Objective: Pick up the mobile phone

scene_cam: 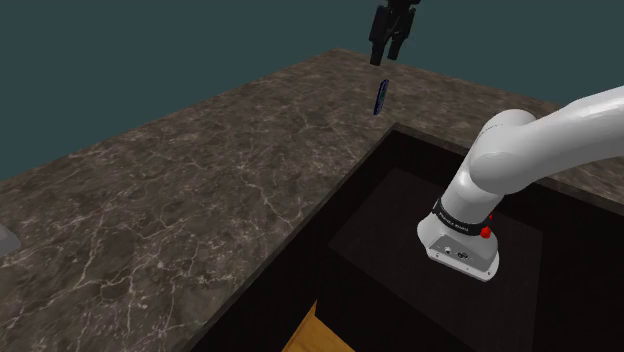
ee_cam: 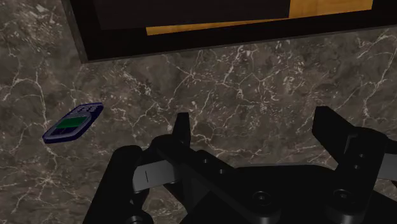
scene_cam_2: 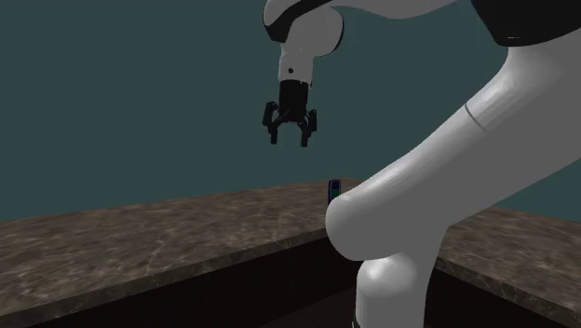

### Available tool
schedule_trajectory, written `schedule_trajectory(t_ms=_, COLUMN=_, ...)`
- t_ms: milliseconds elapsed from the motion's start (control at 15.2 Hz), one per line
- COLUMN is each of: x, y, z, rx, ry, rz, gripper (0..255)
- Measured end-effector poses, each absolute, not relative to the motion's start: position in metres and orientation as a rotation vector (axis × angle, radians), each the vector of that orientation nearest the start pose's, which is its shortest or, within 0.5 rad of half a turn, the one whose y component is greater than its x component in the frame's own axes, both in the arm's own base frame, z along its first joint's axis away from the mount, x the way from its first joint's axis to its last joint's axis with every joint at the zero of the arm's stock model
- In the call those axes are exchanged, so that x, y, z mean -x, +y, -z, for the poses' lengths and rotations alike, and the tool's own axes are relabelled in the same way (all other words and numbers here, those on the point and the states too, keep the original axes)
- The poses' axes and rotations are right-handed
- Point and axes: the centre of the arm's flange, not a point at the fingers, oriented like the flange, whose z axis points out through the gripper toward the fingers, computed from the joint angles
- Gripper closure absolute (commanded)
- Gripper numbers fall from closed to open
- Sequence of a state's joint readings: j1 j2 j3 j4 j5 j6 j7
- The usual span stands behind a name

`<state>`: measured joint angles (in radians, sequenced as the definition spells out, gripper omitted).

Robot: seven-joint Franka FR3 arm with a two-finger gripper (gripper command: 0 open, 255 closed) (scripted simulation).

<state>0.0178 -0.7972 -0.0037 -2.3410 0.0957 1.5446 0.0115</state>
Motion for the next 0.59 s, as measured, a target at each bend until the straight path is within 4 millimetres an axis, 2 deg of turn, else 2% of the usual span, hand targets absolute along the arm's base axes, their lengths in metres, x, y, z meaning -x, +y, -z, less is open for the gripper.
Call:
schedule_trajectory(t_ms=132, x=-0.301, y=0.011, z=-0.596, rx=3.045, ry=-0.007, rz=0.005, gripper=0)
schedule_trajectory(t_ms=594, x=-0.318, y=-0.057, z=-0.555, rx=3.073, ry=0.028, rz=0.078, gripper=0)
